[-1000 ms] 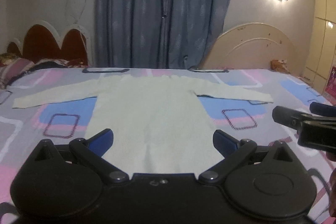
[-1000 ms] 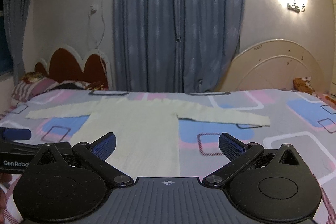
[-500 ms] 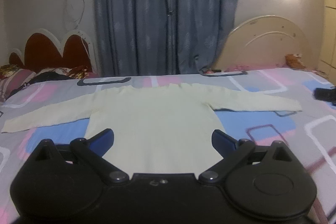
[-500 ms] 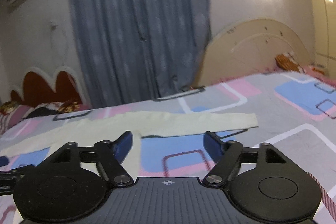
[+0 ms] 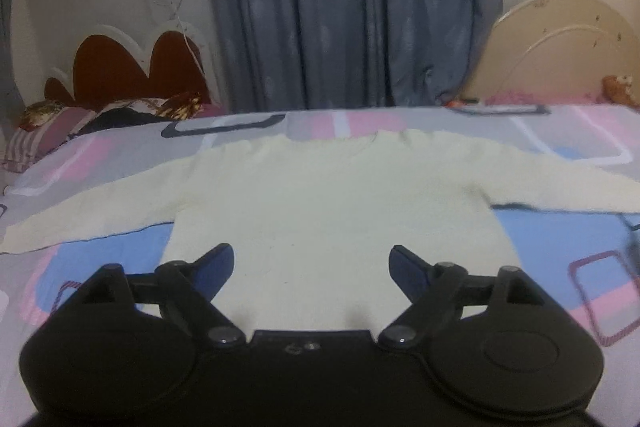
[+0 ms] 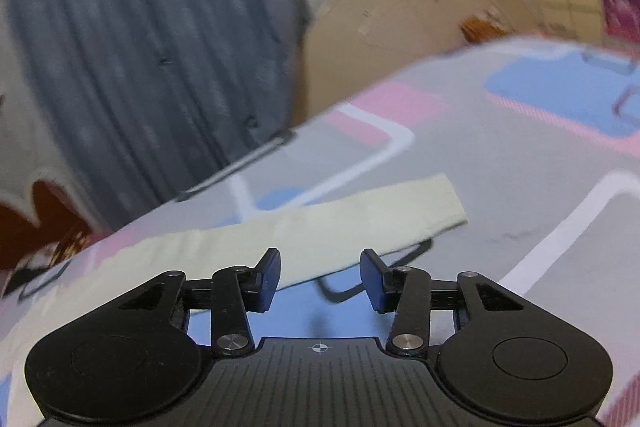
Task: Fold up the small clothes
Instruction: 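Move the right tool to a sweater sleeve cuff and grasp it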
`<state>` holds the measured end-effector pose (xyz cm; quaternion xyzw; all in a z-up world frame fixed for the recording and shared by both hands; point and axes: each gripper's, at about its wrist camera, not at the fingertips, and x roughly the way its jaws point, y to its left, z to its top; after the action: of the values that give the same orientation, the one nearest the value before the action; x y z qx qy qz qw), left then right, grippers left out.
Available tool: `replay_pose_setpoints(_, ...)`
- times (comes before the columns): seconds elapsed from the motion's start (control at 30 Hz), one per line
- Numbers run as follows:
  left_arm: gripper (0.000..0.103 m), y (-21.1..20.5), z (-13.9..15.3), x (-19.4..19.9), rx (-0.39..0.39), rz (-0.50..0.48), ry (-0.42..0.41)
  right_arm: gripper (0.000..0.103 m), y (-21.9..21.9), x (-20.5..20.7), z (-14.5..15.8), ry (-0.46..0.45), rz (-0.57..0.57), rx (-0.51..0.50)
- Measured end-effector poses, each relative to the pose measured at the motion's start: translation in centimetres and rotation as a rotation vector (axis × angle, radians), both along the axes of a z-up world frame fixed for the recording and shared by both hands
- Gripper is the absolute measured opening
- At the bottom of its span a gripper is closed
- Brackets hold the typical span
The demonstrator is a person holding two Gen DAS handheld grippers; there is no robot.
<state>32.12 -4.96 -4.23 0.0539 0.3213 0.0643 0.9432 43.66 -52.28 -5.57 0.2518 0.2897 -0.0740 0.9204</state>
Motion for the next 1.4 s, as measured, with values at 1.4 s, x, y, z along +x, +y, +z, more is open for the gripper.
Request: replay_pose_setpoints(1.4,0.085,5.6,-2.1,4.6,-0.136,0.131,0.16,0.036,-8.6,-2.7,-2.9,0.052,-0.199,0.302)
